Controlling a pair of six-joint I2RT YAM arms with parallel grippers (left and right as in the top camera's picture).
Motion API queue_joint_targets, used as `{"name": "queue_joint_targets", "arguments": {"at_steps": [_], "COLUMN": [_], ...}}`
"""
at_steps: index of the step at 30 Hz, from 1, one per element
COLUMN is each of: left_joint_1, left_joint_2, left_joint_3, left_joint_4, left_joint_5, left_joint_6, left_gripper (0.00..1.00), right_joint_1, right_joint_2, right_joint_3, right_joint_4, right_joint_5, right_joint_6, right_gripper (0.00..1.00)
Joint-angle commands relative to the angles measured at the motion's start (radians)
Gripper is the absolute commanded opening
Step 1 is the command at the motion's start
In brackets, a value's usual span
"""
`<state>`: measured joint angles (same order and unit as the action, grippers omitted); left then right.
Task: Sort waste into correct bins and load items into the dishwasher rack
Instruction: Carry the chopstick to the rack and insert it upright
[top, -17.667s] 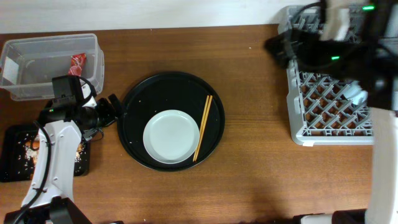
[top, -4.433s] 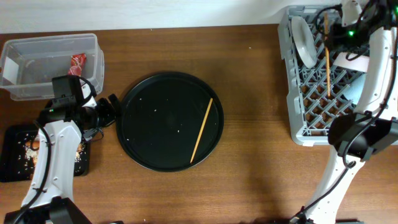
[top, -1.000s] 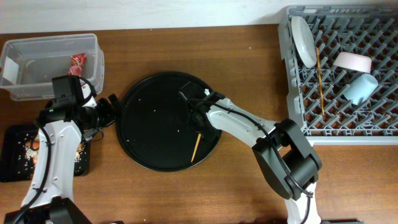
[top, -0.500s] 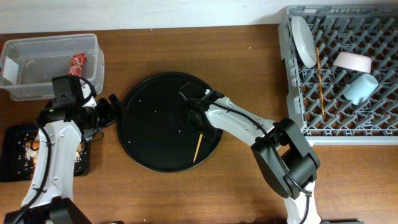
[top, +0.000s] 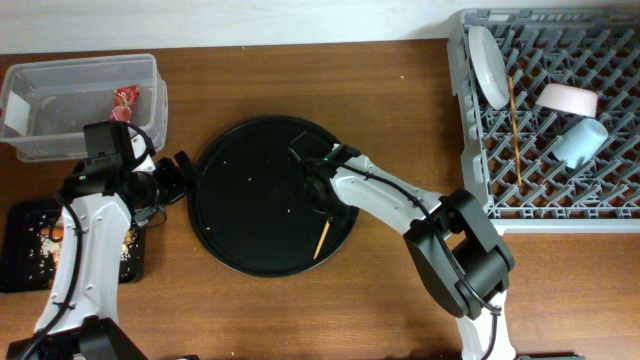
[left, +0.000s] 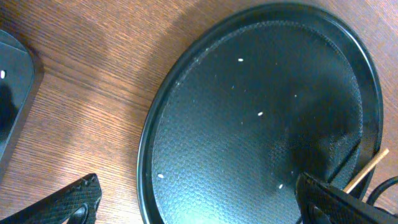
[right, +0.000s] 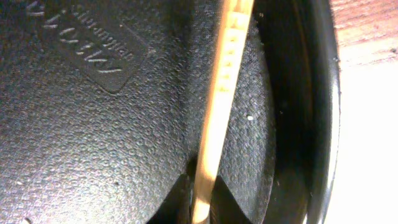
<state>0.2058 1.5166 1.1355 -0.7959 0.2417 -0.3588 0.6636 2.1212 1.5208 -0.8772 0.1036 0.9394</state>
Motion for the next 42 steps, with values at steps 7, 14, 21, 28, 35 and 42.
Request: {"name": "queue_joint_targets", "arguments": {"at_steps": [7,14,21,28,35,42], "left_joint_1": [-0.002,-0.002,-0.002,-0.002,-0.002,-0.002], "left_joint_2": [0.003,0.003,0.003,0.003,0.003,0.003], "left_joint_3": [-0.001,-0.001,-0.001,-0.001,-0.001,-0.001], "left_joint_4": [0.002,0.002,0.002,0.002,0.002,0.002], "left_joint_5": [-0.003,-0.003,-0.003,-0.003,-0.003,-0.003], "left_joint_6": [0.016,0.016,0.016,0.016,0.016,0.016], "left_gripper": [0.99,0.99,0.99,0.99,0.99,0.99], "right_joint_1": [-0.2,-0.616,-0.956,-1.047,-1.037,-1.023], "right_joint_2": [-0.047,-0.05,-0.049,-0.011,0.106,0.163], "right_joint_3": [0.414,0.742,0.758,0.755,0.755,0.755], "right_joint_4": [-0.379,-0.491,-0.388,-0.318,-0.269,-0.289], "right_joint_5": [-0.057,-0.316,-0.364,-0.365,-0.343,-0.347], "right_joint_6": [-0.253,-0.801,-0.932,-1.08,-1.197,-1.196], "right_gripper": [0.04,0.04,0.04,0.04,0.09,0.28]}}
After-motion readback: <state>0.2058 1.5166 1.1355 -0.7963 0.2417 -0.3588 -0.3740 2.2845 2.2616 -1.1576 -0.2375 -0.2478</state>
